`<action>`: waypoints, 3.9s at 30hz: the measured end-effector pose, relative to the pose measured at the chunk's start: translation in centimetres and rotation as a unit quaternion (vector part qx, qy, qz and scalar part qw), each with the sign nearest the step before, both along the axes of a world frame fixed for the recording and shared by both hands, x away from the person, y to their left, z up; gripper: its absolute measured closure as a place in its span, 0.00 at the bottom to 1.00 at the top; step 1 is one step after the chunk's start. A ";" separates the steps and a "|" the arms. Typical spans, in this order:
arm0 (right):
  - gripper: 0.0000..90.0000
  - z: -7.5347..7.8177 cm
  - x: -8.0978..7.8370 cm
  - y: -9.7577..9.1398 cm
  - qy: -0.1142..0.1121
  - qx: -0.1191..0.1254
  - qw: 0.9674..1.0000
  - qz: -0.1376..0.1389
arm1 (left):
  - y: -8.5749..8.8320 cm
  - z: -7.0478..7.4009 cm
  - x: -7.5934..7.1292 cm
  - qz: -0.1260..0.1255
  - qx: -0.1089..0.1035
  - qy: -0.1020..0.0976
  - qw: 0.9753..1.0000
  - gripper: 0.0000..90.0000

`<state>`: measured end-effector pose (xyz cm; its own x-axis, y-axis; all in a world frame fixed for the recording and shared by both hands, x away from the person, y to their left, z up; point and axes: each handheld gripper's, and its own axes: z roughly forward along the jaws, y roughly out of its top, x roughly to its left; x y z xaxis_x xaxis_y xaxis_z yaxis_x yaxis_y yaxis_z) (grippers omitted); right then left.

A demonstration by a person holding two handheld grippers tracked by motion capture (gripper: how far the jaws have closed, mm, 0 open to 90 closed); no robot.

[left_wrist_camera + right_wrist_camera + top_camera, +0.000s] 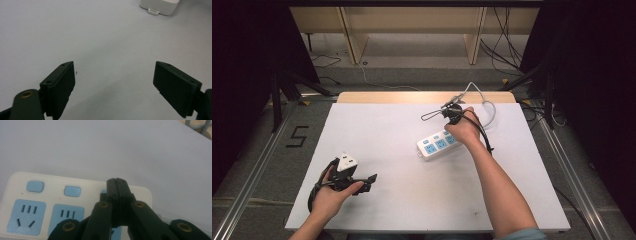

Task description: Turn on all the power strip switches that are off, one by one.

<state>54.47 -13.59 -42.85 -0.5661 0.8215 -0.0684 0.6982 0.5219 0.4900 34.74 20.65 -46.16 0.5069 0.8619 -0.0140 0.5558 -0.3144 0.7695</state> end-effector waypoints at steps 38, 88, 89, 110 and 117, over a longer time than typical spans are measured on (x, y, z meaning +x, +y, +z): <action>1.00 -0.4 0.6 0.8 0.023 -0.022 0.999 0.005 | 0.2 0.1 0.1 0.002 0.000 -0.001 1.000 0.19; 1.00 -0.8 0.7 1.1 0.027 -0.032 0.999 -0.003 | 0.1 0.1 0.0 -0.001 0.000 -0.002 1.000 0.20; 1.00 -0.8 0.7 1.1 0.027 -0.032 0.999 -0.003 | 0.1 0.1 0.0 -0.001 0.000 -0.001 1.000 0.20; 1.00 -0.7 0.5 1.0 0.019 -0.026 0.999 -0.004 | 0.1 0.1 0.0 0.000 -0.001 -0.001 1.000 0.20; 1.00 -0.7 0.4 1.1 0.016 -0.020 1.000 -0.002 | 0.1 0.1 0.0 -0.001 0.000 -0.001 1.000 0.20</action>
<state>54.87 -12.44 -43.57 -0.5646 0.8211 -0.0836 0.7156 0.5375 0.4461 34.74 20.78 -46.09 0.5090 0.8607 -0.0129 0.5536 -0.3158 0.7706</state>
